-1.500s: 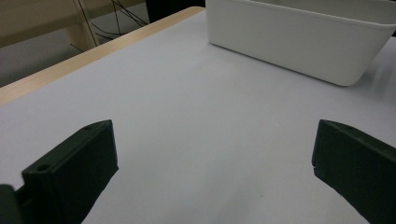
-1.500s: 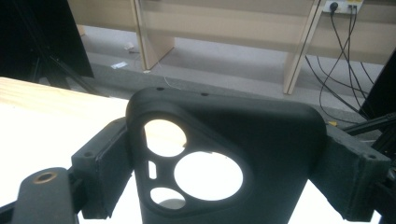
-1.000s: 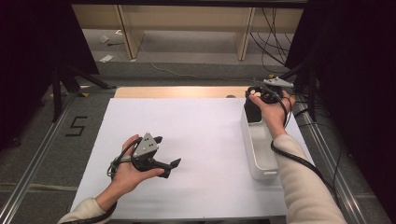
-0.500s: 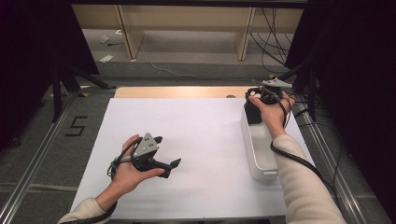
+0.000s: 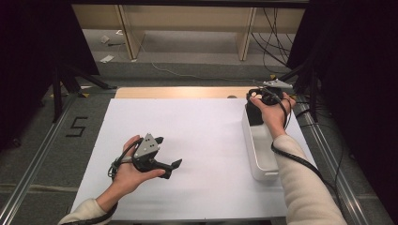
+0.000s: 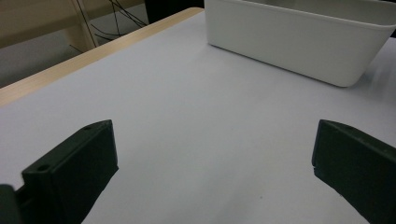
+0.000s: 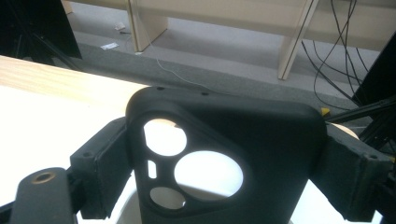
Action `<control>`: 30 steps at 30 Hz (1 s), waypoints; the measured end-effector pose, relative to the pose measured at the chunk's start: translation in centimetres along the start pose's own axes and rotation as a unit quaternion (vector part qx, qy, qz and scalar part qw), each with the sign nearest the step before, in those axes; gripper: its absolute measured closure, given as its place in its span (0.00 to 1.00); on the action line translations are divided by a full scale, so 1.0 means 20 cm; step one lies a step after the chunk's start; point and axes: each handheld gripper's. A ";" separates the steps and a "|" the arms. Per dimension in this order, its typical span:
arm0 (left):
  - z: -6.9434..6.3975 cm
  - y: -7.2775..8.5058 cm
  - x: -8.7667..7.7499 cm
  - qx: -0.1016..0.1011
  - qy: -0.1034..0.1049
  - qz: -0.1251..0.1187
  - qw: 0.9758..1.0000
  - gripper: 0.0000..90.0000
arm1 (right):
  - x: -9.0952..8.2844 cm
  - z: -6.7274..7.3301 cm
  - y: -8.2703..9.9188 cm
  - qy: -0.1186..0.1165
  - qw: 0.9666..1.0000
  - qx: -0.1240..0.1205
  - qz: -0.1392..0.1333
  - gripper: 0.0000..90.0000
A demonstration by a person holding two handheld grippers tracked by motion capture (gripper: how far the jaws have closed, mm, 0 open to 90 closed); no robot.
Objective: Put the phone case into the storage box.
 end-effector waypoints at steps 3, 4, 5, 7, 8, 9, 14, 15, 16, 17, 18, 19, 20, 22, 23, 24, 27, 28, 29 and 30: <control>0.00 0.00 0.00 0.000 0.000 0.000 1.000 0.00 | 0.00 0.00 0.00 0.000 1.000 -0.002 -0.001 0.17; 0.00 0.00 0.00 0.000 0.000 0.000 1.000 0.00 | 0.01 0.00 0.00 0.000 1.000 -0.004 -0.001 0.16; 0.00 0.00 0.00 0.000 0.000 0.000 1.000 0.00 | 0.01 0.00 0.00 0.001 1.000 -0.004 -0.001 0.16; 0.00 0.00 0.00 -0.001 0.000 0.000 1.000 0.00 | 0.01 0.01 0.00 0.005 1.000 -0.002 -0.003 0.16; 0.00 0.00 0.00 -0.001 0.000 -0.001 1.000 0.00 | 0.01 0.01 0.00 0.006 1.000 -0.002 -0.004 0.16; 0.00 0.00 0.00 0.000 0.000 -0.001 1.000 0.00 | 0.02 0.01 0.00 0.005 1.000 0.000 -0.004 0.16; 0.00 0.00 0.00 0.000 0.001 -0.001 1.000 0.00 | 0.03 0.01 0.01 0.006 1.000 0.002 -0.010 0.16; 0.00 0.00 0.00 0.000 0.001 -0.001 1.000 0.00 | 0.04 0.01 0.01 0.008 1.000 0.002 -0.011 0.16; 0.00 0.00 0.00 0.000 0.001 -0.001 1.000 0.00 | 0.04 0.01 0.01 0.009 1.000 0.002 -0.011 0.16; 0.00 0.00 0.00 0.000 0.001 -0.001 1.000 0.00 | 0.04 0.01 0.01 0.008 1.000 0.001 -0.011 0.15; 0.00 0.00 0.00 0.000 0.001 -0.001 1.000 0.00 | 0.04 0.02 0.01 0.009 1.000 0.001 -0.012 0.15; 0.00 0.00 0.00 0.000 0.001 -0.001 1.000 0.00 | 0.04 0.02 0.01 0.010 1.000 0.002 -0.013 0.15; 0.00 0.00 0.00 0.000 0.001 -0.001 1.000 0.00 | 0.04 0.02 0.01 0.010 1.000 0.002 -0.013 0.15; 0.00 0.00 0.00 0.000 0.001 -0.002 1.000 0.00 | 0.05 0.02 0.01 0.011 1.000 0.001 -0.012 0.15; 0.00 0.00 0.00 0.000 0.001 -0.002 1.000 0.00 | 0.05 0.02 0.01 0.012 1.000 0.002 -0.011 0.15; 0.00 0.00 0.00 0.000 0.001 -0.002 1.000 0.00 | 0.05 0.02 0.01 0.011 1.000 0.002 -0.011 0.14; 0.00 0.00 0.00 0.000 0.002 -0.002 1.000 0.00 | 0.05 0.02 0.01 0.011 1.000 0.003 -0.011 0.13; 0.00 0.00 0.00 0.000 0.001 -0.002 1.000 0.00 | 0.05 0.02 0.01 0.011 1.000 0.003 -0.010 0.13; 0.00 0.00 0.00 0.000 0.002 -0.002 1.000 0.00 | 0.05 0.02 0.01 0.010 1.000 0.003 -0.010 0.12; 0.00 0.00 0.00 0.000 0.002 -0.002 1.000 0.00 | 0.05 0.02 0.01 0.010 1.000 0.003 -0.009 0.12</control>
Point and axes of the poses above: each handheld gripper's, and its own axes: x roughly forward along the jaws, y roughly out of its underside, z roughly to its left, and after that the axes turned 9 degrees about -x, right-handed
